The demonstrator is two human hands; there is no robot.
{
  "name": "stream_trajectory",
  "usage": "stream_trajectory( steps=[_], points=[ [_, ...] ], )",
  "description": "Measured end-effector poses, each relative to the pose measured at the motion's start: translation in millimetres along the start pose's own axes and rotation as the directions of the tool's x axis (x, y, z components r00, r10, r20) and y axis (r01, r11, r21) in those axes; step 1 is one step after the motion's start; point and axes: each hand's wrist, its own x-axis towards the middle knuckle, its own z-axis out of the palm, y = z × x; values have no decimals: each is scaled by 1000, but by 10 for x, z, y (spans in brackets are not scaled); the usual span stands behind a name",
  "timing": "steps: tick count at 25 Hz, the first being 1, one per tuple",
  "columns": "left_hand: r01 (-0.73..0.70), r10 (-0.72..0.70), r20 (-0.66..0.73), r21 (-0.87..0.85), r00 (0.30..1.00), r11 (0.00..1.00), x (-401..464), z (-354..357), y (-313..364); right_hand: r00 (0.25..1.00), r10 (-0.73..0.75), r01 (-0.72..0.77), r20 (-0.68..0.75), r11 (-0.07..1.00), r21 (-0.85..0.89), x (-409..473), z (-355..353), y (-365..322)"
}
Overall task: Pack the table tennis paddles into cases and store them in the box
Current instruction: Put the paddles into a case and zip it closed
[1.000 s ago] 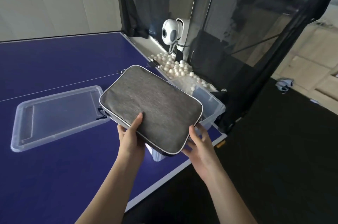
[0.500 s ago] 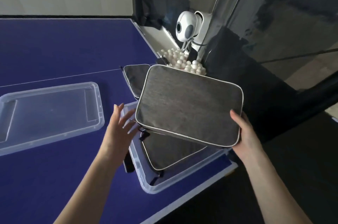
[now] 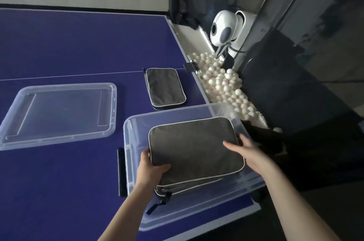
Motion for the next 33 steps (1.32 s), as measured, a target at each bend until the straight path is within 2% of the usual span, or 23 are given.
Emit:
stream_trajectory(
  steps=[3, 7, 12, 17, 19, 21, 24, 28, 31, 33],
  points=[
    [75, -69, -114, 50, 991, 996, 89, 132, -99, 997, 53, -44, 57, 988, -145, 264, 46, 205],
    [174, -137, -206, 176, 969, 969, 134, 242, -191, 997, 51, -34, 50, 957, -287, 485, 75, 322],
    [207, -92, -310, 361, 946, 909, 99, 357, -234, 997, 8, 22, 72, 909, -417, 572, 54, 361],
    [234, -116, -327, 350, 938, 907, 138, 361, -246, 998, 6, 29, 63, 837, -546, 595, 72, 359],
    [230, -97, -310, 431, 946, 872, 104, 391, -225, 997, -30, 66, 68, 772, -632, 569, 101, 305],
    [184, -17, -284, 576, 959, 797, 58, 426, -183, 979, -188, 183, 74, 668, -722, 494, 181, 250],
    [-19, 226, -200, 707, 953, 707, 4, 441, -24, 877, -461, 415, 137, 583, -699, 346, 402, 65],
    [-185, 533, -134, 844, 836, 503, -88, 236, 285, 752, -570, 611, 330, 417, -672, 221, 889, -278],
    [-130, 621, -180, 898, 763, 420, -228, -156, 411, 682, -574, 716, 454, 398, -573, 121, 1346, -466],
    [-18, 601, -289, 892, 746, 451, -385, -561, 357, 614, -557, 779, 560, 313, -543, 25, 1730, -549]
  ],
)
